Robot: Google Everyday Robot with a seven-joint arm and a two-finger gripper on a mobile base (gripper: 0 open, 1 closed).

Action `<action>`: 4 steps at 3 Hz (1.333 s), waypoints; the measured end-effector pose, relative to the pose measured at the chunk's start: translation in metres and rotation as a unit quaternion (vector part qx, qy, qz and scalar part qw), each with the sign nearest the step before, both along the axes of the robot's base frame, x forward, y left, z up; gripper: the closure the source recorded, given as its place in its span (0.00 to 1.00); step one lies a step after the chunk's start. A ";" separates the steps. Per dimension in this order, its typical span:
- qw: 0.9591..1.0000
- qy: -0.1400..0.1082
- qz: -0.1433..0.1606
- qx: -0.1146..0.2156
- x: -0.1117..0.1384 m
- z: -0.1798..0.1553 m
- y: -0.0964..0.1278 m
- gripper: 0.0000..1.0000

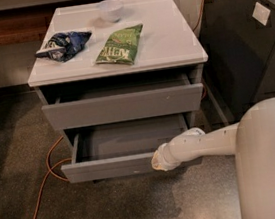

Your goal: Close middle drawer

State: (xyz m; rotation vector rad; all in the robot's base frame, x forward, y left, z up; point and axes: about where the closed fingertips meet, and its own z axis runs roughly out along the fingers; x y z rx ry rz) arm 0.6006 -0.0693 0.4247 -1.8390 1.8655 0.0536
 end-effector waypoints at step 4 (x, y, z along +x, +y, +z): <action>0.999 -0.037 -0.010 0.028 0.083 0.001 -0.024 1.00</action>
Offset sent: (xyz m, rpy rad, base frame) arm 0.0698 -0.0283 0.0016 0.0419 -0.0649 -0.0161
